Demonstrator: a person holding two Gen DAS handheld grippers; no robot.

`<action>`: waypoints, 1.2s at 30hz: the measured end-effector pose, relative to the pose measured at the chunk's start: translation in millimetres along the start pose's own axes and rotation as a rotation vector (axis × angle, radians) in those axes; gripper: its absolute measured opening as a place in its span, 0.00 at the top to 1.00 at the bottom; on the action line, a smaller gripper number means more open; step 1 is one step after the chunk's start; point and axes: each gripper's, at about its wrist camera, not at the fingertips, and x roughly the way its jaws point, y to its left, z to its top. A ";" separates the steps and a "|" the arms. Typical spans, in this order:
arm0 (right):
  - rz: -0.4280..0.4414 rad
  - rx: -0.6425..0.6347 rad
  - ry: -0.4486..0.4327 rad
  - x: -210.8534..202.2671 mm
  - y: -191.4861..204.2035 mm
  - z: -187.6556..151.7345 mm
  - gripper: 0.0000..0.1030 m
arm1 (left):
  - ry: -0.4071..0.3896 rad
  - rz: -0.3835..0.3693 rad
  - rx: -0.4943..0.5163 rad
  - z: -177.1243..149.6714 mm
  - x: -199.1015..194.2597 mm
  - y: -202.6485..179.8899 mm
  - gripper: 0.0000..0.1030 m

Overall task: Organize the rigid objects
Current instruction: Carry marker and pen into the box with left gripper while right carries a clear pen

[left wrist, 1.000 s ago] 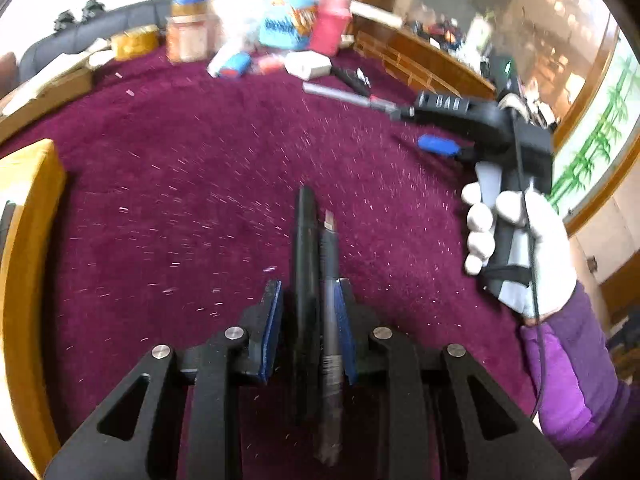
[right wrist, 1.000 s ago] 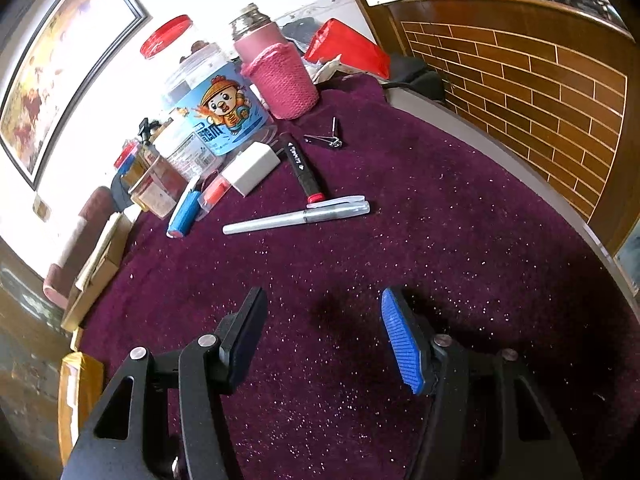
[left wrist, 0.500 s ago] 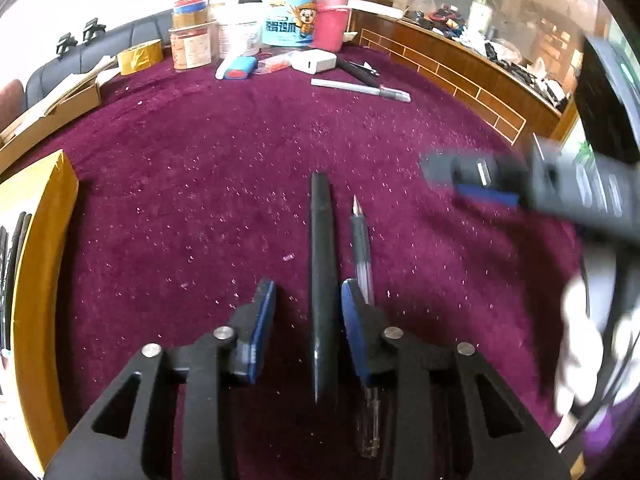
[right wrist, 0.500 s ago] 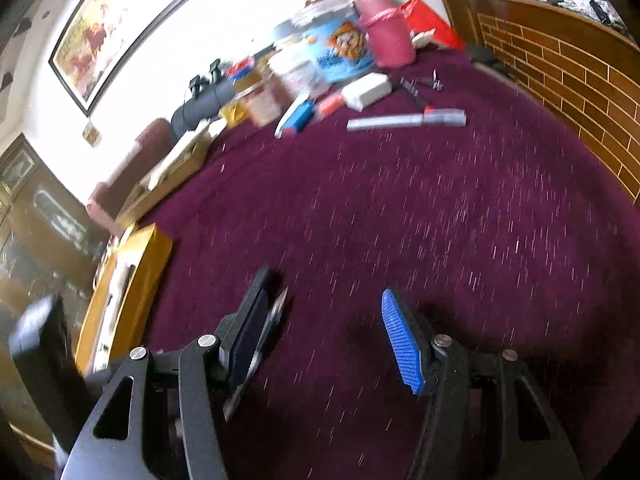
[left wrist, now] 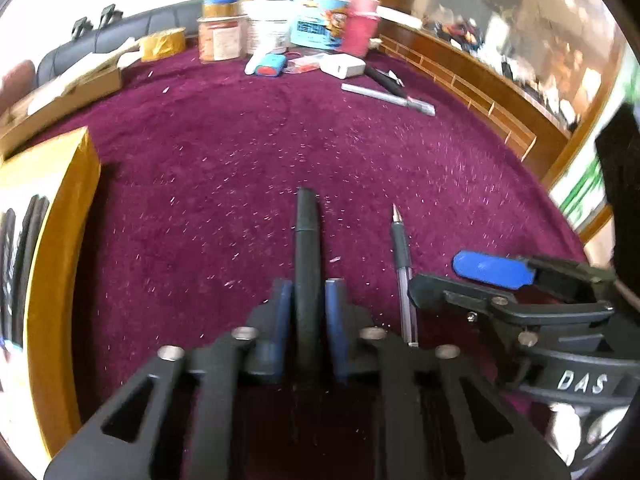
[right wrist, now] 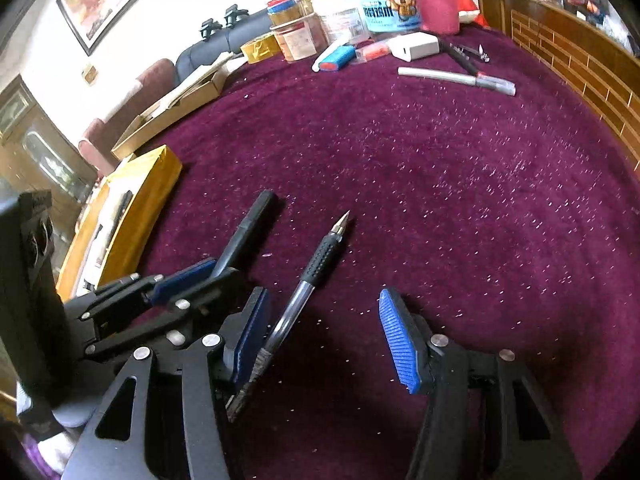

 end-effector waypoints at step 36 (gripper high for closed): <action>0.195 -0.052 -0.031 -22.3 95.0 -17.4 0.92 | -0.364 0.041 -0.419 -92.9 -172.2 166.9 0.88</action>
